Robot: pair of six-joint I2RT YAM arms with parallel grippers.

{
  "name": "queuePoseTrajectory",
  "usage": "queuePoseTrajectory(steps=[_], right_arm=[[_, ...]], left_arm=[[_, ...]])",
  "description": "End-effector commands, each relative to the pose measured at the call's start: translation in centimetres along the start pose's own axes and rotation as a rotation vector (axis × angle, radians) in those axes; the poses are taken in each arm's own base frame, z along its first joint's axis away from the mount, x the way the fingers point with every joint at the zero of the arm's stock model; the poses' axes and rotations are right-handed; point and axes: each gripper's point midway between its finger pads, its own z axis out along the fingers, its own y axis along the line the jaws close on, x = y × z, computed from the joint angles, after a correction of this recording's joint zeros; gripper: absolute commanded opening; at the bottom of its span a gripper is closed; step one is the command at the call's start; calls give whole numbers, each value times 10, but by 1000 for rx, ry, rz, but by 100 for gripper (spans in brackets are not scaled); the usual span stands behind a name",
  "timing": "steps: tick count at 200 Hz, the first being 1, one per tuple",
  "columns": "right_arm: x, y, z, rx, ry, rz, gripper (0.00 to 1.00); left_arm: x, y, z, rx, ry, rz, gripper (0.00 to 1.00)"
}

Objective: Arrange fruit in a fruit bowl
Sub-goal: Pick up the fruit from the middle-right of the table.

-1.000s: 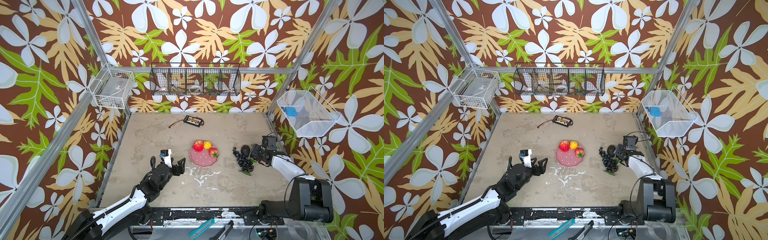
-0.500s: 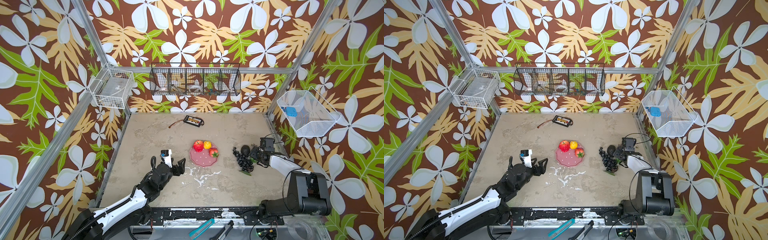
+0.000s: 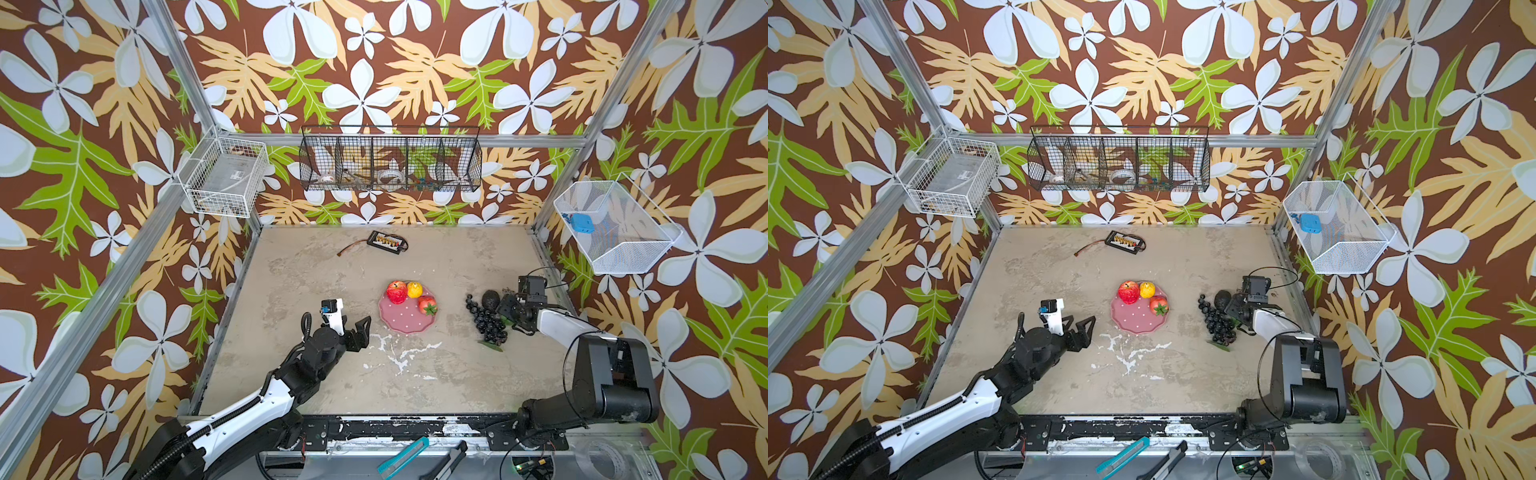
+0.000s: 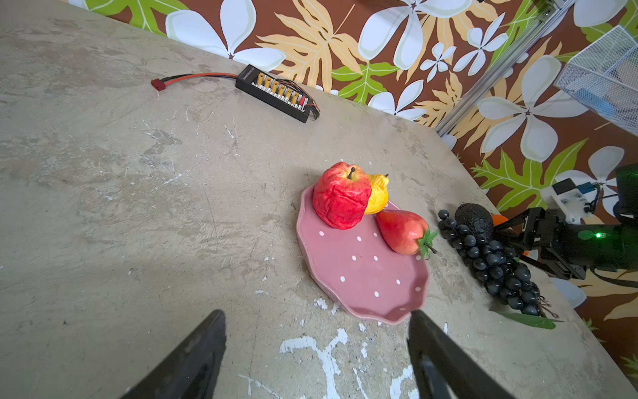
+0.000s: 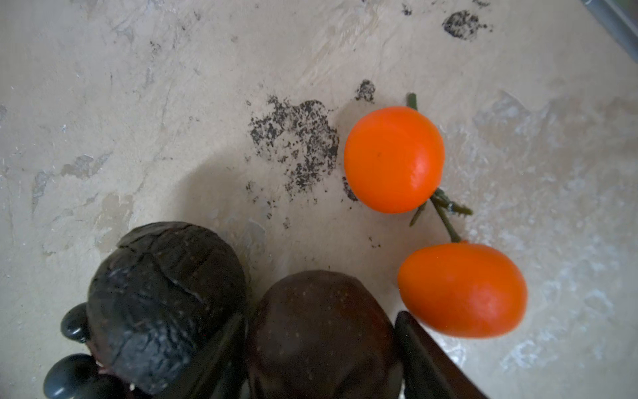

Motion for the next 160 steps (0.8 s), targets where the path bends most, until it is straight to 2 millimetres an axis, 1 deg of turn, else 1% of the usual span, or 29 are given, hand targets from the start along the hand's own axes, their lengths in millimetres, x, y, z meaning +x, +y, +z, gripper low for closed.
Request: queuePoseTrajectory(steps=[1,27,42,82,114,140,160], right_arm=[[-4,3,0,-10,-13,9,69],[-3,2,2,-4,-9,10,69],[-4,2,2,-6,-12,10,67],[-7,2,-3,-8,-30,14,61],[-9,1,-6,-8,-39,17,61],[-12,2,-13,-12,-55,19,60],[-19,3,-24,-21,-83,22,60]], left_arm=[[-4,-1,0,2,-17,2,84],[-4,-1,0,-1,-19,3,84],[-4,0,0,-2,-18,4,84],[-5,0,0,-2,-20,3,84],[-5,0,0,-2,-20,3,84],[-3,0,1,-2,-16,6,84],[-3,-1,2,-2,-13,8,84]])
